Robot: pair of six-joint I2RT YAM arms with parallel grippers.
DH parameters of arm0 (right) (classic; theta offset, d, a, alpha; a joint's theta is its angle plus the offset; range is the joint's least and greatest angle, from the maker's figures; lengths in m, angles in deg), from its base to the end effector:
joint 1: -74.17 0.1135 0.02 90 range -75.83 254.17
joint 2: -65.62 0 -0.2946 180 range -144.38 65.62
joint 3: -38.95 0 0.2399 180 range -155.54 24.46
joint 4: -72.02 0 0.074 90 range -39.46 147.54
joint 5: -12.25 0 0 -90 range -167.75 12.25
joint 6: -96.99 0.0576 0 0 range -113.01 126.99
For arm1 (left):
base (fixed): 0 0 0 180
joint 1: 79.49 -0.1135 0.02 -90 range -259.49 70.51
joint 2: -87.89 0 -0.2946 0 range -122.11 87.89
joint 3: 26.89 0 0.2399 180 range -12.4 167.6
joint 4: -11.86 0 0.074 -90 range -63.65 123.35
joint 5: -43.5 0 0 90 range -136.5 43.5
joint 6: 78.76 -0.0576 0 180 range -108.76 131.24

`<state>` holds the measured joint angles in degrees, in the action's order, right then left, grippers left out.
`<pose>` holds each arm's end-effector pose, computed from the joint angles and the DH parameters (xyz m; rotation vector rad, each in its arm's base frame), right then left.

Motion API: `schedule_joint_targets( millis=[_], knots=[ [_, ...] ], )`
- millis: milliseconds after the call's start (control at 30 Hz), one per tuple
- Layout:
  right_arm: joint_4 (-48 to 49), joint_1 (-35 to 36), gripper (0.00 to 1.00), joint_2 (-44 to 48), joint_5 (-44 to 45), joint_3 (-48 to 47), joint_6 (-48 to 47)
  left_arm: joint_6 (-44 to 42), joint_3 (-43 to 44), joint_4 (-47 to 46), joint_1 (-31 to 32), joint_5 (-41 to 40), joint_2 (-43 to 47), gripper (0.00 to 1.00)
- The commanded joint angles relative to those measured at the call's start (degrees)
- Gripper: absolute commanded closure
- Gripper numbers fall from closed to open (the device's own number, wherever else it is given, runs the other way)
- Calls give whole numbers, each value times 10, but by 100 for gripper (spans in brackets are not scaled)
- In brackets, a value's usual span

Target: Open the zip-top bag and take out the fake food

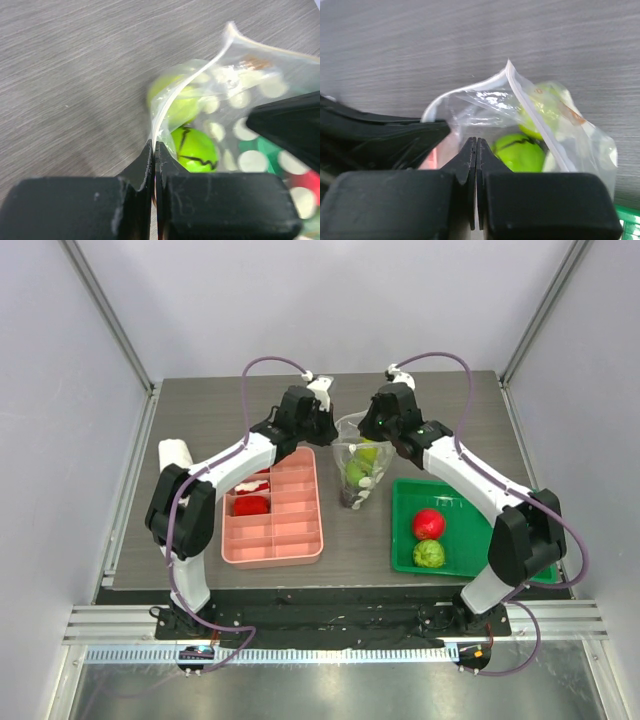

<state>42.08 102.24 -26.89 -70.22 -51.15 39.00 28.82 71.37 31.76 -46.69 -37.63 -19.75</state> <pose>0.3418 0.1737 0.3276 0.1529 2.1622 0.4734 0.3820 -0.2567 0.2911 0.3813 2.1170 -0.6865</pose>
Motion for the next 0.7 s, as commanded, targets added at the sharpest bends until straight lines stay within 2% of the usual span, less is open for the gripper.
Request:
schedule_joint_targets(
  millis=[0, 67, 167, 367, 467, 500, 600, 667],
  knots=[
    [-1, 3, 98, 27, 21, -15, -14, 5, -8, -21, -5, 16, 19, 100],
    [-1, 3, 98, 16, 19, -16, -19, 17, -9, -33, -5, 27, 20, 100],
    [8, 3, 91, 1, 14, -6, -16, 25, -4, -36, -4, 34, 16, 100],
    [-29, 3, 81, -38, 86, -4, -12, 37, 10, -42, 6, 41, -1, 100],
    [-38, 3, 72, -54, 89, -7, -17, 38, 17, -42, 11, 45, -11, 100],
    [-40, 3, 64, -60, 93, -9, -18, 38, 18, -43, 11, 45, -12, 100],
    [-43, 4, 51, -68, 121, -11, -26, 39, 18, -44, 13, 47, -13, 100],
    [-50, 3, 49, -84, 128, -18, -30, 39, 19, -44, 13, 45, -13, 100]
  ],
)
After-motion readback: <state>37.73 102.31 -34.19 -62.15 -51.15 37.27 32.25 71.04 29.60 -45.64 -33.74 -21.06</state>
